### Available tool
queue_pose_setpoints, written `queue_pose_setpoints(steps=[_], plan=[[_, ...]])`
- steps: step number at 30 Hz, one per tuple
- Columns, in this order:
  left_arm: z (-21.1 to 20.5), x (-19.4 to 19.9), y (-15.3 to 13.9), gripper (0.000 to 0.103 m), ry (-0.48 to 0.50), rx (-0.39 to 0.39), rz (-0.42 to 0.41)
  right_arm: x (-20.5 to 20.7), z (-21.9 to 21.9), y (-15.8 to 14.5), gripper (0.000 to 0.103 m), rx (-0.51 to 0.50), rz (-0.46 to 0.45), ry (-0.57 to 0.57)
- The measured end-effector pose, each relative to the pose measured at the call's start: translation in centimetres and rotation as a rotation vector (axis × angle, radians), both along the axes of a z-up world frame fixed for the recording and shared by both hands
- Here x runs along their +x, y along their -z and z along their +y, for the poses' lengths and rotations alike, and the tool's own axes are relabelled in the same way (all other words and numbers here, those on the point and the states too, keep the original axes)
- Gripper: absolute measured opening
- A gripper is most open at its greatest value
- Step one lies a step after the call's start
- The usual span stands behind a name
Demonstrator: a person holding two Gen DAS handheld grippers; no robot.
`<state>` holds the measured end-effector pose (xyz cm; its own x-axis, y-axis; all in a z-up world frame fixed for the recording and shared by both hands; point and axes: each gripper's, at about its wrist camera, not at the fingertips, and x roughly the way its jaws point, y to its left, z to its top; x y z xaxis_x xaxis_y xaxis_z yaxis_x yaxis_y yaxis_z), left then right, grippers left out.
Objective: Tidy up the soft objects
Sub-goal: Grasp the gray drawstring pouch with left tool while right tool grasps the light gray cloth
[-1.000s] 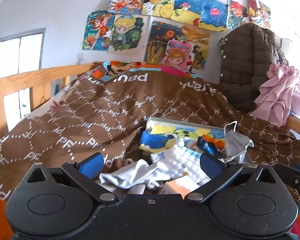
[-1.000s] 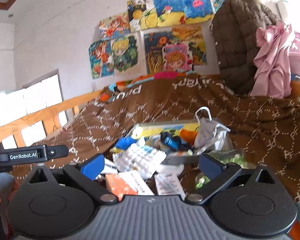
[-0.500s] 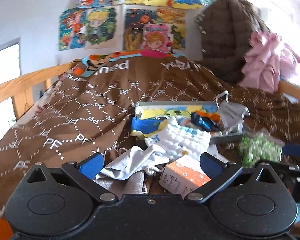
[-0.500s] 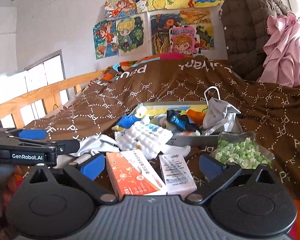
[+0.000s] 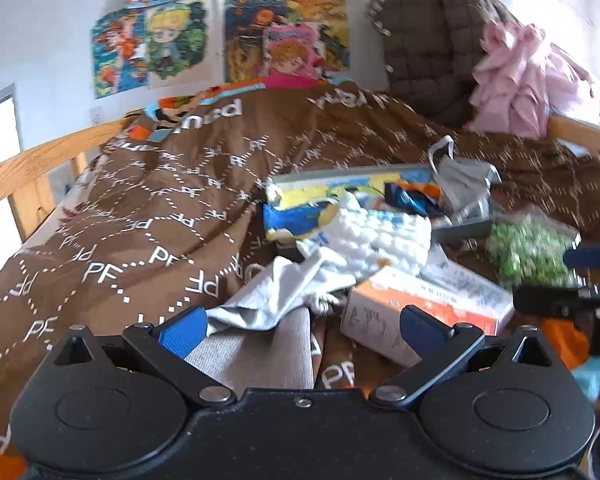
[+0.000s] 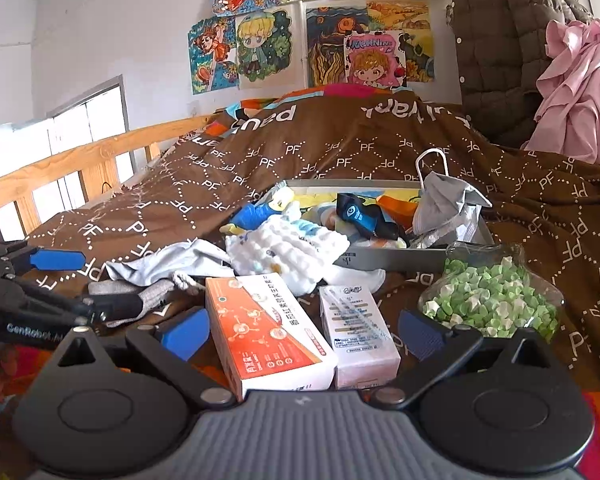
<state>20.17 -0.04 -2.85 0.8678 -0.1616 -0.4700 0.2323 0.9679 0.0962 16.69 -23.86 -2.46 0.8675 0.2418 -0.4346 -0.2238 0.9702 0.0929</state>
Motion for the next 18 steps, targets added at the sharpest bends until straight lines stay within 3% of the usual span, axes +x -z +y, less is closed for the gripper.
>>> queue_pose_setpoints(steps=[7, 12, 18], plan=[[0.6, -0.2, 0.6, 0.102, 0.102, 0.099, 0.0, 0.3, 1.3, 0.6, 0.103, -0.053, -0.046, -0.036], [2.5, 0.5, 1.3, 0.102, 0.059, 0.049, 0.017, 0.6, 2.7, 0.9, 0.103, -0.107, -0.092, -0.084], [5.0, 2.2, 2.9, 0.102, 0.002, -0.037, 0.095, 3.0, 5.1, 0.7, 0.103, -0.138, -0.109, -0.143]])
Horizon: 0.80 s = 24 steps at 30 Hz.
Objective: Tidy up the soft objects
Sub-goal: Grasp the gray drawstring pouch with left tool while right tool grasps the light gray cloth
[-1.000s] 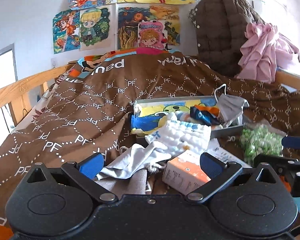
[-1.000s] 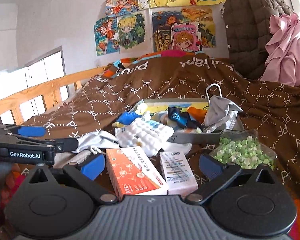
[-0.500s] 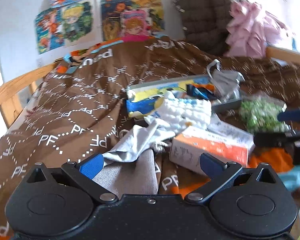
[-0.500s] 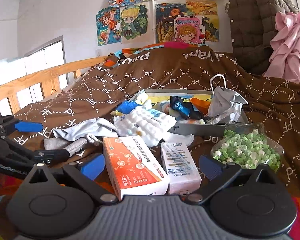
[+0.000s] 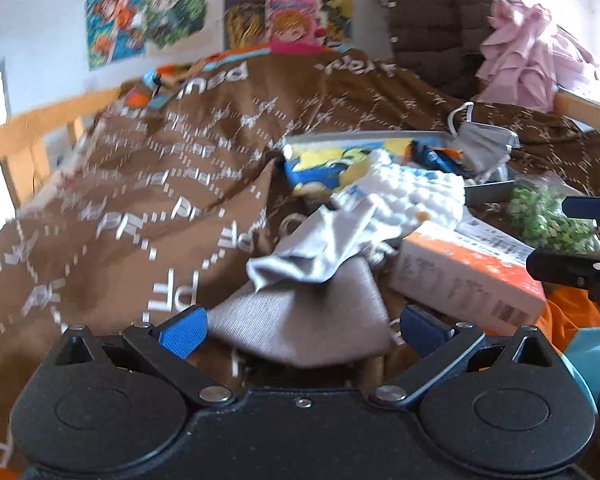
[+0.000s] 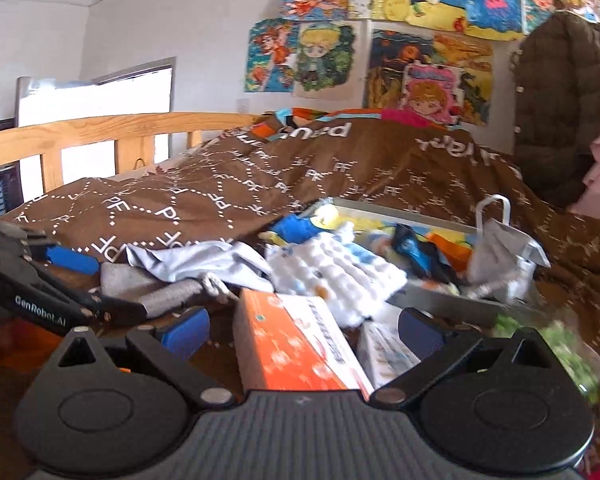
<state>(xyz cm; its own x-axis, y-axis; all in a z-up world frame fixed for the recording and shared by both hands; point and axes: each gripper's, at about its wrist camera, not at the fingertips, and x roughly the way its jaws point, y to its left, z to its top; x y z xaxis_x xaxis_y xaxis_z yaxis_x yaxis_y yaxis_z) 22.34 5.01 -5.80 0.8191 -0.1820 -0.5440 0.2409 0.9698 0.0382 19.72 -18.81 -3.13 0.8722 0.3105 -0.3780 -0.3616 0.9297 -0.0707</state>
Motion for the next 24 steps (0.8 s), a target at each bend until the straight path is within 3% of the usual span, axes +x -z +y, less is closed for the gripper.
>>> queue_pose_setpoints(steps=[8, 16, 20, 24], plan=[[1.9, 1.4, 1.8, 0.102, 0.011, -0.136, 0.059, 5.1, 1.9, -0.4, 0.103, 0.075, 0.077, -0.058], [3.3, 1.4, 2.7, 0.095, 0.041, -0.267, 0.014, 9.6, 5.9, -1.0, 0.102, 0.047, 0.166, -0.205], [4.3, 1.3, 3.1, 0.09, 0.054, -0.361, -0.014, 10.5, 7.8, -0.3, 0.094, -0.008, 0.196, -0.248], [5.0, 1.1, 3.6, 0.082, 0.056, -0.426, -0.042, 10.6, 8.8, 0.7, 0.078, -0.04, 0.217, -0.258]])
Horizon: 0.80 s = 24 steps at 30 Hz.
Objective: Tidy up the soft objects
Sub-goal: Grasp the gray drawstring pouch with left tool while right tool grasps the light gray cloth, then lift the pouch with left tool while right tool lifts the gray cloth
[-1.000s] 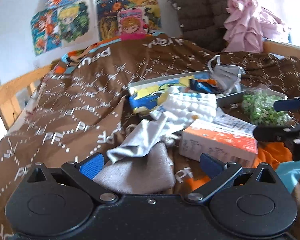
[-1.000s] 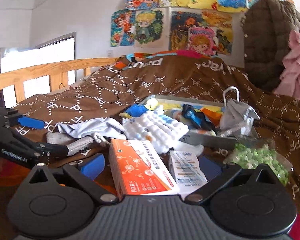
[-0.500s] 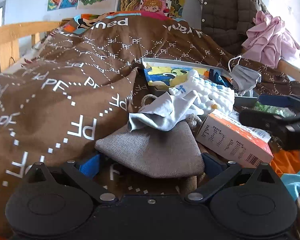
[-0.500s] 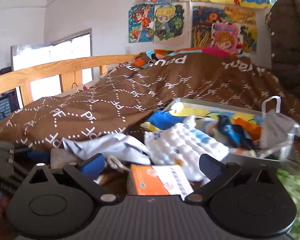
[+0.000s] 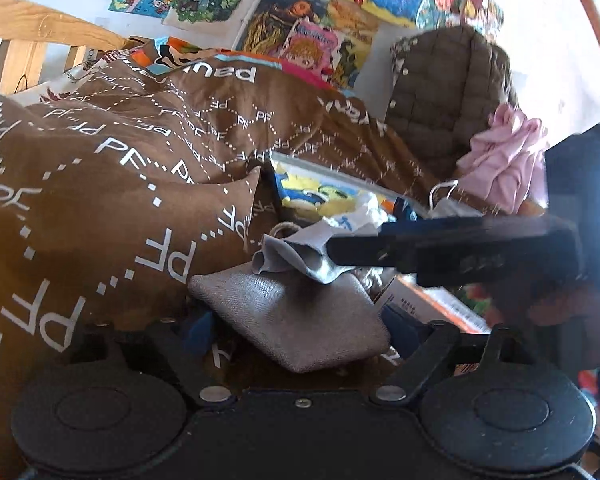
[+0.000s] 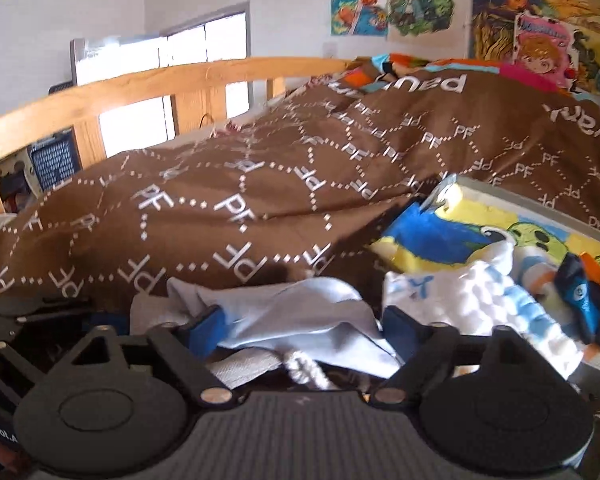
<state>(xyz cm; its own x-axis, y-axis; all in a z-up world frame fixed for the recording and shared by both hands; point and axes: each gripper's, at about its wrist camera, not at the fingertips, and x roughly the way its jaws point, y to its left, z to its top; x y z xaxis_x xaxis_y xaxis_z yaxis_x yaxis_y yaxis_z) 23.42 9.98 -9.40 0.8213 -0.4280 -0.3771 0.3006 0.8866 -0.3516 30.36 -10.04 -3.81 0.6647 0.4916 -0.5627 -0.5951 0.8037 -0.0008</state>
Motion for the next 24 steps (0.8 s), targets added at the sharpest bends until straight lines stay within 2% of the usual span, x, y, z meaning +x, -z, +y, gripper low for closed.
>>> queue_pose_setpoints(steps=[4, 7, 9, 10, 12, 18, 24], plan=[[0.1, -0.1, 0.4, 0.071, -0.011, -0.024, -0.012, -0.3, 0.3, 0.6, 0.063, -0.003, -0.002, 0.006], [0.2, 0.1, 0.7, 0.056, -0.013, -0.031, -0.007, -0.7, 0.1, 0.7, 0.052, -0.006, -0.016, 0.018], [0.2, 0.4, 0.8, 0.039, -0.005, -0.034, 0.01, -1.2, -0.2, 0.7, 0.04, -0.007, -0.029, 0.037], [0.2, 0.6, 1.0, 0.036, -0.004, -0.036, 0.024, -1.4, -0.2, 0.5, 0.037, -0.006, -0.035, 0.042], [0.4, 0.9, 1.1, 0.032, -0.009, -0.045, 0.04, -1.9, -0.5, 0.2, 0.026, -0.01, -0.055, 0.061], [0.1, 0.7, 0.9, 0.022, -0.013, -0.016, 0.034, -4.2, -2.2, -1.6, 0.02, -0.017, -0.117, 0.113], [-1.8, -0.3, -1.0, 0.019, 0.006, 0.108, 0.009, -7.7, -5.6, -3.6, 0.019, -0.017, -0.183, 0.135]])
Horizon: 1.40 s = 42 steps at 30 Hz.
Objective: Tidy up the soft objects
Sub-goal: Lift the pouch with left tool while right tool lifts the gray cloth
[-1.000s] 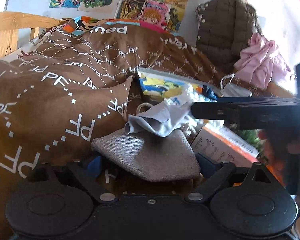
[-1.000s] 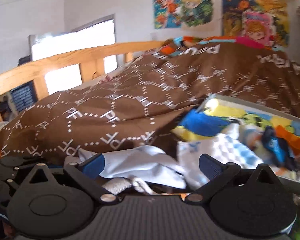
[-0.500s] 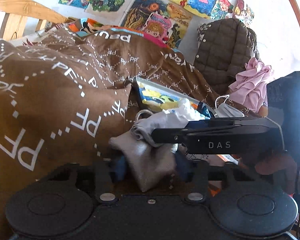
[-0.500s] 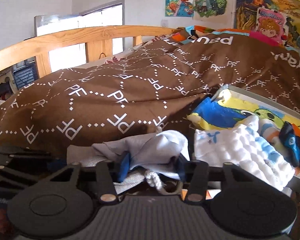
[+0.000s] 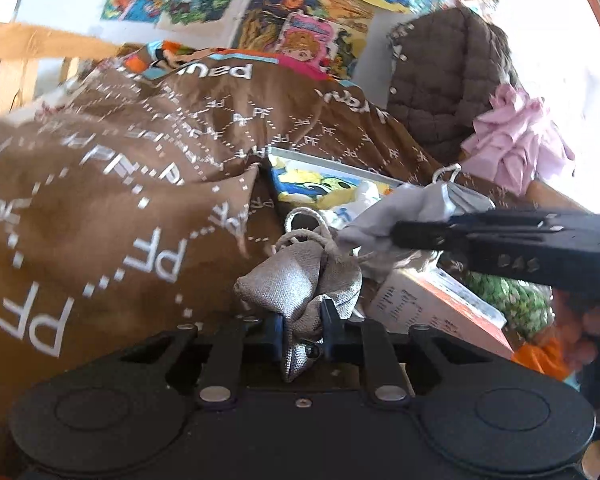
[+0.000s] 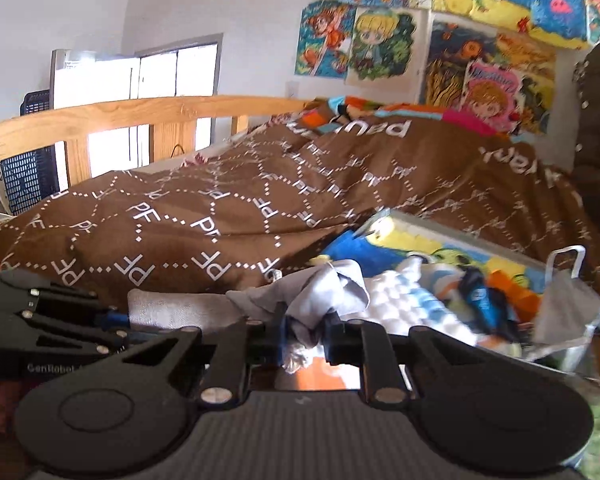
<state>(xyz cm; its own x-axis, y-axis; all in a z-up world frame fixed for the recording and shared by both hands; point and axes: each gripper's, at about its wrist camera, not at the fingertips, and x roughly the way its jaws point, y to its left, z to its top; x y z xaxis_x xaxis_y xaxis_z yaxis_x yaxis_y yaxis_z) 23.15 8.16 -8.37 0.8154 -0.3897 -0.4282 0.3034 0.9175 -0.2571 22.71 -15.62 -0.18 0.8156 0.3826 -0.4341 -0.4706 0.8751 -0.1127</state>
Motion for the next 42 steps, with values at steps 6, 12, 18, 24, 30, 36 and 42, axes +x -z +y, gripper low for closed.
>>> queue_pose_setpoints(steps=[6, 12, 18, 24, 30, 36, 42], plan=[[-2.5, -1.8, -2.3, 0.016, 0.046, 0.089, -0.016, -3.4, -3.9, -1.2, 0.019, 0.034, -0.047, 0.052], [-4.1, -2.9, -4.5, 0.015, 0.006, 0.11, -0.007, -5.1, -7.2, -1.3, 0.019, 0.089, -0.071, 0.114], [-5.6, -4.0, -7.3, 0.015, -0.02, 0.16, -0.03, -5.7, -7.8, -1.9, 0.019, 0.104, -0.115, 0.103], [-7.6, -4.4, -9.9, 0.015, -0.049, 0.204, -0.09, -5.5, -7.9, -2.2, 0.019, 0.08, -0.182, 0.109], [-11.0, -1.8, -12.3, 0.015, -0.064, 0.187, -0.168, -1.9, -9.0, -2.1, 0.019, 0.127, -0.237, 0.156], [-14.7, 3.4, -13.0, 0.015, -0.029, 0.164, -0.232, 3.1, -12.0, -1.7, 0.019, 0.176, -0.227, 0.242], [-17.1, 10.5, -11.6, 0.015, -0.029, 0.121, -0.245, 8.6, -15.2, -0.6, 0.019, 0.305, -0.161, 0.312]])
